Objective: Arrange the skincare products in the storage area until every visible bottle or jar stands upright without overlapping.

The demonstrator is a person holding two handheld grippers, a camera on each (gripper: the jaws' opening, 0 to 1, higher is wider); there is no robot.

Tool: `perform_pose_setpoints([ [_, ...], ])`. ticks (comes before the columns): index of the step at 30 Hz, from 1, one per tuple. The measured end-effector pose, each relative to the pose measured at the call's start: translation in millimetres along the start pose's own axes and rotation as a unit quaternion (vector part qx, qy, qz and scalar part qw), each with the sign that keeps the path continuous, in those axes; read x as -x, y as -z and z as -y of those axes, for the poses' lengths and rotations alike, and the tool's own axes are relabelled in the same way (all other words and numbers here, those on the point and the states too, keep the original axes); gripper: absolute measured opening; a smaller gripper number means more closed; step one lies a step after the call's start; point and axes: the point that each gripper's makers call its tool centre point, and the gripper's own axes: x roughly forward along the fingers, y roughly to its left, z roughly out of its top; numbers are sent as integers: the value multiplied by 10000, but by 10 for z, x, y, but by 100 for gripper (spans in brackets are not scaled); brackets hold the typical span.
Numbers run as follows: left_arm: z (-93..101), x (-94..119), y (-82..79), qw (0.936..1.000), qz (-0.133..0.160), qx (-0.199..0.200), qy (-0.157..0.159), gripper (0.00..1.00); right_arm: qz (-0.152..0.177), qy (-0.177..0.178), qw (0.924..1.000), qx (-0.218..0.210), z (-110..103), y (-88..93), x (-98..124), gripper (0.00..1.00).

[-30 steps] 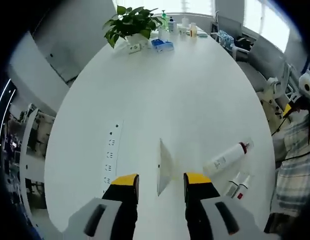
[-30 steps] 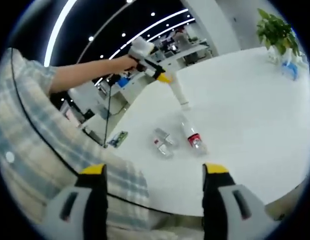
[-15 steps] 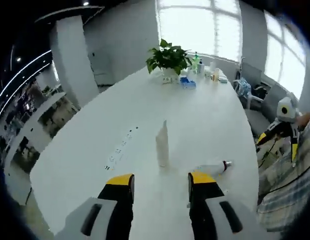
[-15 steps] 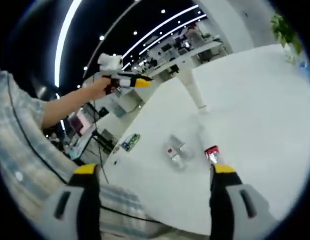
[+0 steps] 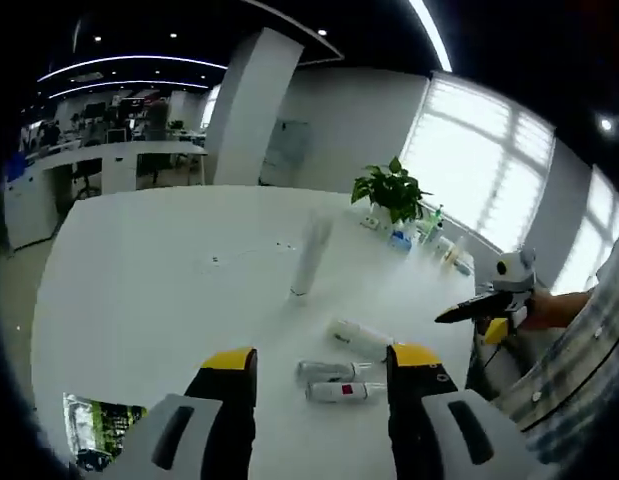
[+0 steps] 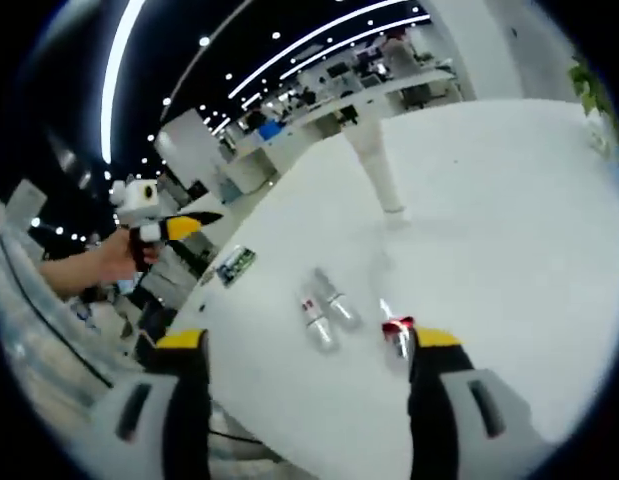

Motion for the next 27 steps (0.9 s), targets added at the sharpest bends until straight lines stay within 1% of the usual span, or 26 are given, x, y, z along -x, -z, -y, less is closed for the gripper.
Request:
perform_pose_setpoints([
  [1, 1, 35, 70, 9999, 2, 152, -82, 55, -70, 54, 10000, 36, 36, 13, -26, 79],
  [2, 17, 87, 149, 9993, 94, 313, -180, 55, -112, 79, 9999, 70, 75, 18, -69, 78],
  [4, 67, 159, 253, 9987, 161, 447, -193, 55, -216, 138, 9996, 105, 145, 45, -140, 76],
  [5, 84, 213, 326, 9975, 210, 616, -277, 54, -249, 159, 9995, 116, 162, 55, -153, 75],
  [6, 97, 245, 369, 9966, 246, 716, -337, 54, -268, 220, 9992, 190, 220, 71, -213, 75],
  [7, 135, 295, 434, 9964, 253, 729, -344, 54, -272, 245, 9991, 201, 239, 77, -228, 74],
  [8, 164, 327, 473, 9965, 239, 717, -348, 54, -350, 346, 9985, 227, 302, 114, -265, 72],
  [10, 194, 417, 544, 9960, 251, 716, -472, 55, -402, 453, 9977, 288, 377, 148, -328, 71],
  [14, 146, 564, 592, 9935, 442, 808, -670, 56, -570, 548, 9960, 409, 462, 215, -431, 70],
  [15, 137, 574, 602, 9933, 445, 816, -690, 56, -600, 550, 9957, 435, 466, 229, -453, 69],
  [16, 90, 602, 647, 9923, 399, 829, -828, 56, -625, 557, 9955, 449, 474, 239, -467, 68],
  [17, 60, 627, 683, 9918, 356, 845, -895, 56, -665, 580, 9949, 499, 487, 257, -488, 68],
  [20, 59, 685, 712, 9905, 380, 909, -959, 56, -805, 616, 9926, 667, 524, 315, -545, 66],
  [22, 58, 712, 742, 9900, 368, 920, -1003, 55, -877, 794, 9894, 842, 607, 346, -572, 66],
  [24, 50, 731, 777, 9895, 354, 942, -1040, 55, -1065, 853, 9859, 970, 660, 416, -605, 63],
  [27, 46, 774, 841, 9878, 320, 1007, -1139, 55, -1180, 970, 9829, 1032, 742, 484, -672, 59],
])
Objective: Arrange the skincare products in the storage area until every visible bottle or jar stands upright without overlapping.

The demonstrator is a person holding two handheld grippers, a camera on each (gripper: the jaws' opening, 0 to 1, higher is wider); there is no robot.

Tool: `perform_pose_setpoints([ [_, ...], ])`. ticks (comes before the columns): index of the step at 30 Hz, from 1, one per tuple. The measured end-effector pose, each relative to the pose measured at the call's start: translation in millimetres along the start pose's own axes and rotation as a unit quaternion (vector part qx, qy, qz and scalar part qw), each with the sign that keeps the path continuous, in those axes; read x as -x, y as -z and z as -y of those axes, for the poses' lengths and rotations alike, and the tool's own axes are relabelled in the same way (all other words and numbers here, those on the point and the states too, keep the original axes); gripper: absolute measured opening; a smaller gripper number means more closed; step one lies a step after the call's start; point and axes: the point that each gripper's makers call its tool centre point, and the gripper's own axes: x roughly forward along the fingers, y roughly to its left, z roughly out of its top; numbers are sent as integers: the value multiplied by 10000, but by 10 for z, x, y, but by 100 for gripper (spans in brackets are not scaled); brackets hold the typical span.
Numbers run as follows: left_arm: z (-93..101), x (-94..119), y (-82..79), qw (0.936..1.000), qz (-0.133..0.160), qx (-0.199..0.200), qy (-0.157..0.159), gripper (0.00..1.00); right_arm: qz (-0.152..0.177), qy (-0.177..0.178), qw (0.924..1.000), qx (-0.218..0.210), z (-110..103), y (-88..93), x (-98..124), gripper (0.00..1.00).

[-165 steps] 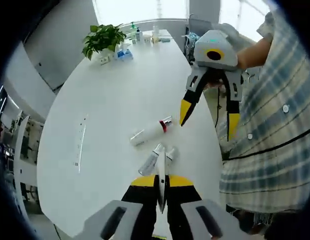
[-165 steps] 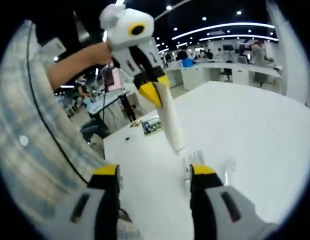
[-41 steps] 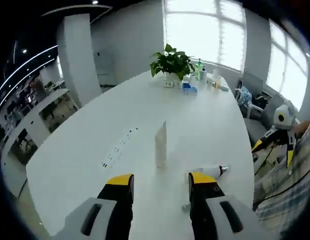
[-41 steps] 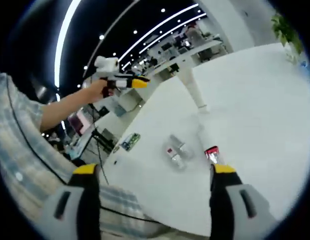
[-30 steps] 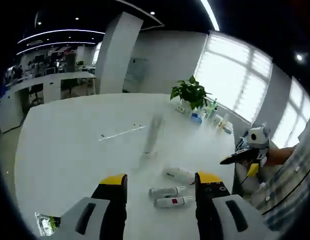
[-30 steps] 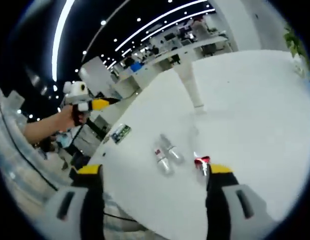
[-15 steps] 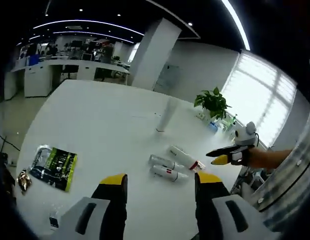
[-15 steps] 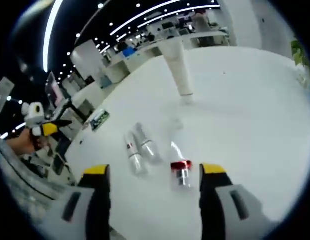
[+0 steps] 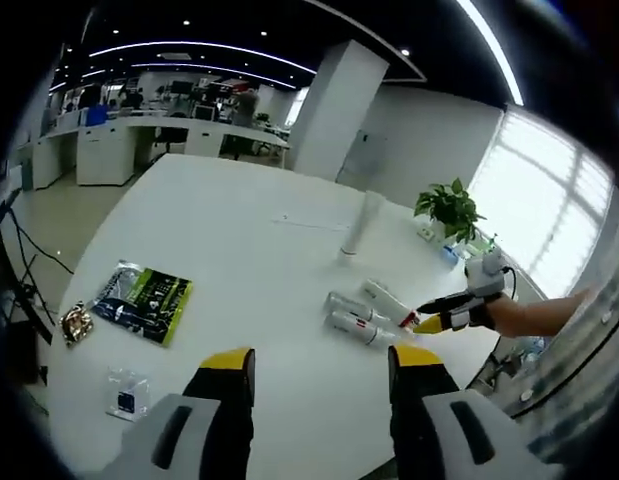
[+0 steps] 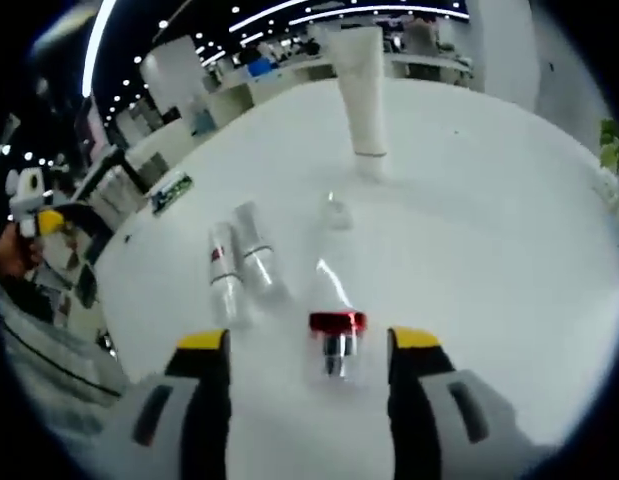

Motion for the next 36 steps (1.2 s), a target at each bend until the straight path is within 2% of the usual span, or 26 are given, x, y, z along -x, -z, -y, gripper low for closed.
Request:
perform_pose_setpoints([
  [4, 29, 28, 39, 10000, -3, -39, -22, 55, -8, 245, 9991, 343, 55, -21, -22, 51],
  [11, 35, 49, 63, 10000, 19, -11, -90, 55, -110, 291, 9989, 338, 81, 33, -96, 44],
  [19, 48, 82, 99, 9999, 5, -44, -137, 55, -344, 422, 9972, 516, 146, 183, -137, 34],
  [23, 39, 87, 113, 9998, -30, 0, -181, 54, -405, 563, 9913, 1123, 217, 180, -152, 30],
  [24, 38, 86, 113, 9998, -42, -15, -191, 54, -404, 563, 9904, 1194, 219, 184, -159, 30],
  [26, 42, 79, 102, 9998, -65, -46, -194, 54, -348, 484, 9926, 1062, 211, 169, -163, 29],
  [31, 81, 51, 65, 9998, -80, -126, -144, 54, -401, 358, 9913, 1197, 230, 152, -148, 27],
  [34, 83, 24, 78, 9997, -138, -139, -151, 53, -383, 237, 9941, 989, 218, 142, -145, 27],
  [36, 85, 13, 82, 9997, -147, -131, -149, 53, -408, 215, 9937, 1025, 205, 129, -109, 27],
])
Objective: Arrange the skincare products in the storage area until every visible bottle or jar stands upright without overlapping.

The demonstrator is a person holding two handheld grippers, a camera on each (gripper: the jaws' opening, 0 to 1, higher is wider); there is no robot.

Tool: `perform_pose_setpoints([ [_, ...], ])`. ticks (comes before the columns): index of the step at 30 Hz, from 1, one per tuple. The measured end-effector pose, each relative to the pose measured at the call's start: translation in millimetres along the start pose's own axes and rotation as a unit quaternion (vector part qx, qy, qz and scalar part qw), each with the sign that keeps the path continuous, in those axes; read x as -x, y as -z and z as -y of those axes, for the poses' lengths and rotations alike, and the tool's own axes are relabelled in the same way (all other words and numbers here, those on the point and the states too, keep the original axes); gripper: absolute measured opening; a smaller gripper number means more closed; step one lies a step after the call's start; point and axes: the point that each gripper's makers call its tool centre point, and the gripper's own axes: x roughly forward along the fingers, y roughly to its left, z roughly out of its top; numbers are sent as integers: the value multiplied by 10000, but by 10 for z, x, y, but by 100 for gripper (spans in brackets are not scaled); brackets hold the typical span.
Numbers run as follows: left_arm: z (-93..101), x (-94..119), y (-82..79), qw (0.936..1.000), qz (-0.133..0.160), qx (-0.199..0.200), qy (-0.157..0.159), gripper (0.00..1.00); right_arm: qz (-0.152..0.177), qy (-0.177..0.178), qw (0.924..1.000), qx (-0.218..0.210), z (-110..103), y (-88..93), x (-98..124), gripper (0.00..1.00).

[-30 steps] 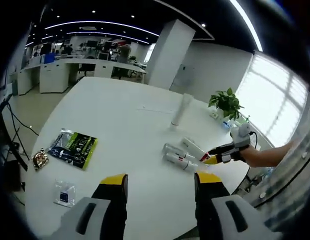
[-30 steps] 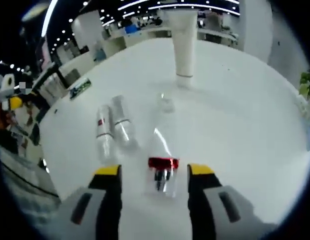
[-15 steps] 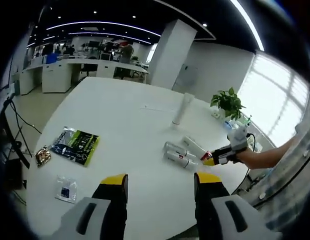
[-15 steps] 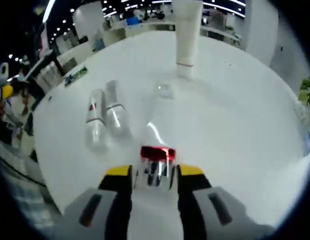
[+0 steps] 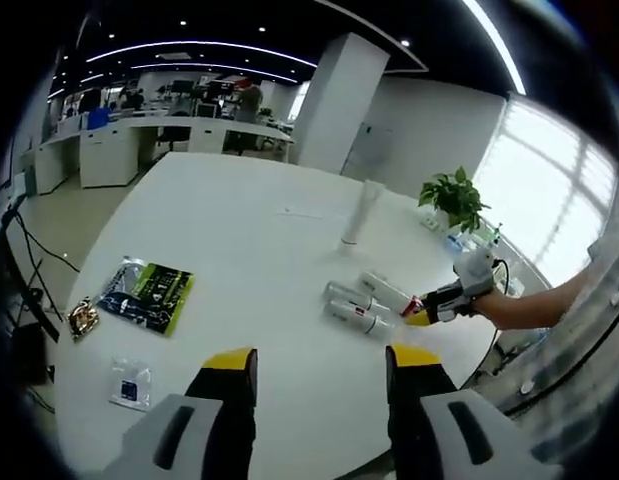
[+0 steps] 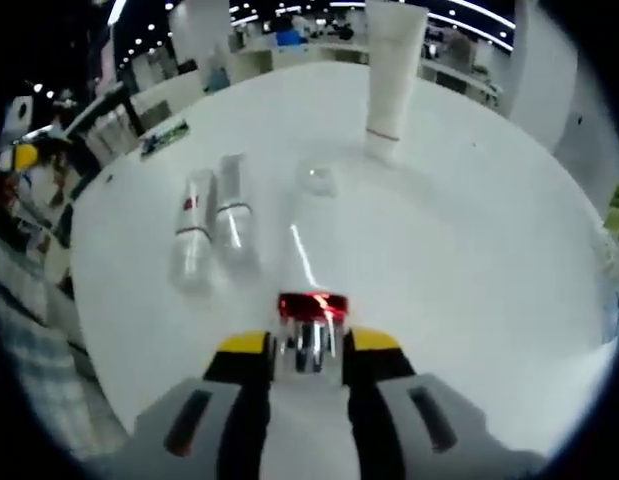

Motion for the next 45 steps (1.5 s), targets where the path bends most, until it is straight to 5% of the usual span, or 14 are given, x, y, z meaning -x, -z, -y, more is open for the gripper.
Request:
perform_pose_setpoints([
  [17, 265, -177, 187, 9991, -147, 53, 394, 52, 81, -218, 9991, 342, 56, -364, 295, 26],
  [29, 178, -201, 151, 9984, -25, 218, 528, 52, -132, -416, 9961, 762, 71, -766, 423, 26],
  [45, 20, -173, 123, 9973, 94, 358, 636, 52, -668, -809, 9812, 1620, 28, -1179, 494, 25],
])
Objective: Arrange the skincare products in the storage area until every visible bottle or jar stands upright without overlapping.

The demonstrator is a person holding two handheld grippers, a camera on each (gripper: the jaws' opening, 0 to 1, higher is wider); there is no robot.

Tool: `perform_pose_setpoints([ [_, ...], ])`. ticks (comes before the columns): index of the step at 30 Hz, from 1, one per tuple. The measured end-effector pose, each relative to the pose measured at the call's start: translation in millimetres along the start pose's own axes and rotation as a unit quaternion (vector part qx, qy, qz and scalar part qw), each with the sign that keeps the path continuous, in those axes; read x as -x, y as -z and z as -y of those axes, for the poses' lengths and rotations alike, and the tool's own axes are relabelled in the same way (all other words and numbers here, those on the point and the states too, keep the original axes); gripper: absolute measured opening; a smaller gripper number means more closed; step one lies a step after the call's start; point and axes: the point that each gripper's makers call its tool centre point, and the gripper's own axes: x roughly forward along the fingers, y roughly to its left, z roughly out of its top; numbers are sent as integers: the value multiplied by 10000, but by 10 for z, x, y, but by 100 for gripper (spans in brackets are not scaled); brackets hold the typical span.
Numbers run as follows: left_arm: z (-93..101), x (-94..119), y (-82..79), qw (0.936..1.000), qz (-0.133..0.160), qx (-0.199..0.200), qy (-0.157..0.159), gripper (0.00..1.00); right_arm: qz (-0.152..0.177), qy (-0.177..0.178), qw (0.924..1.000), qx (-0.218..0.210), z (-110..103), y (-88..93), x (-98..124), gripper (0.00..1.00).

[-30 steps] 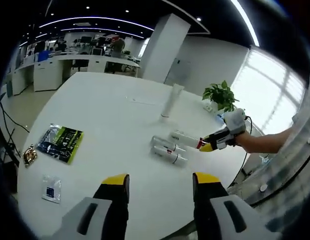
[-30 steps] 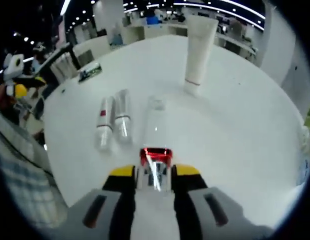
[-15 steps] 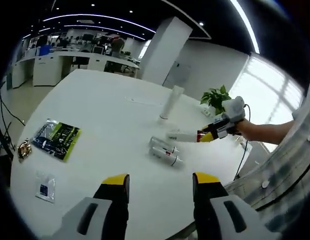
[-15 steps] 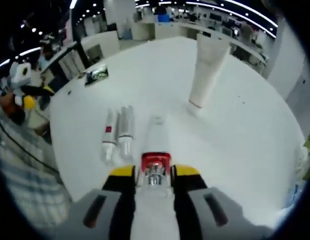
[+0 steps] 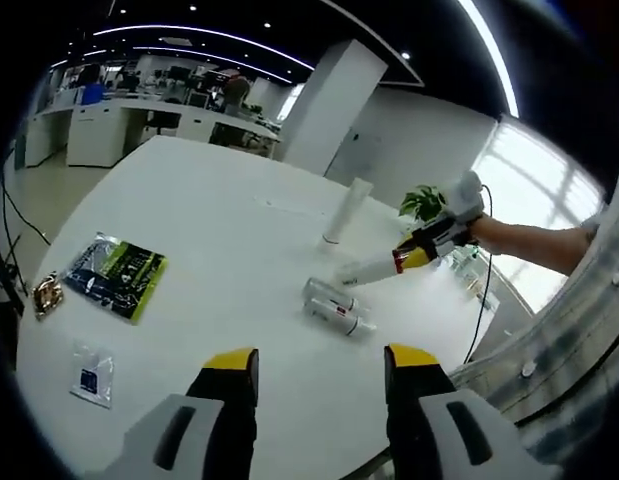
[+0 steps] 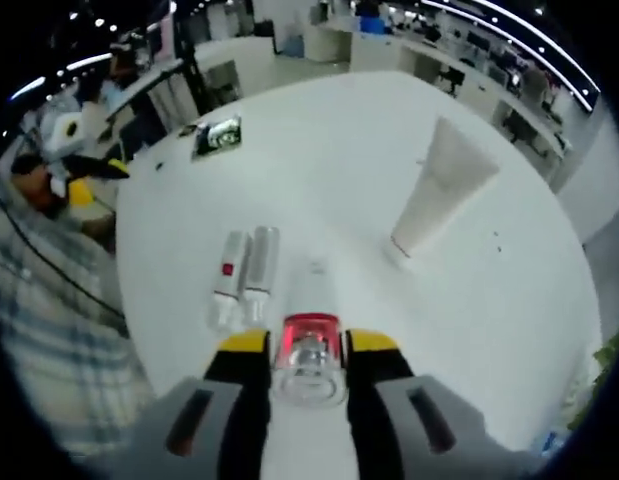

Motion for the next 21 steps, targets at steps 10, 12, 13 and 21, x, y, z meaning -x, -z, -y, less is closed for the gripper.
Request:
perform_pose_setpoints([
  [10, -124, 31, -70, 9996, 203, 202, 23, 50, -525, -254, 9972, 460, 60, -131, 73, 25],
  [12, -136, 39, -70, 9995, 212, 218, 29, 50, -664, -327, 9958, 534, 54, -144, 71, 25],
  [13, -156, 45, -63, 9995, 216, 218, 27, 50, -746, -357, 9949, 577, 46, -144, 71, 25],
  [21, -285, 96, -53, 9990, 287, 343, -40, 50, -1150, -562, 9886, 791, 43, -277, -20, 26],
])
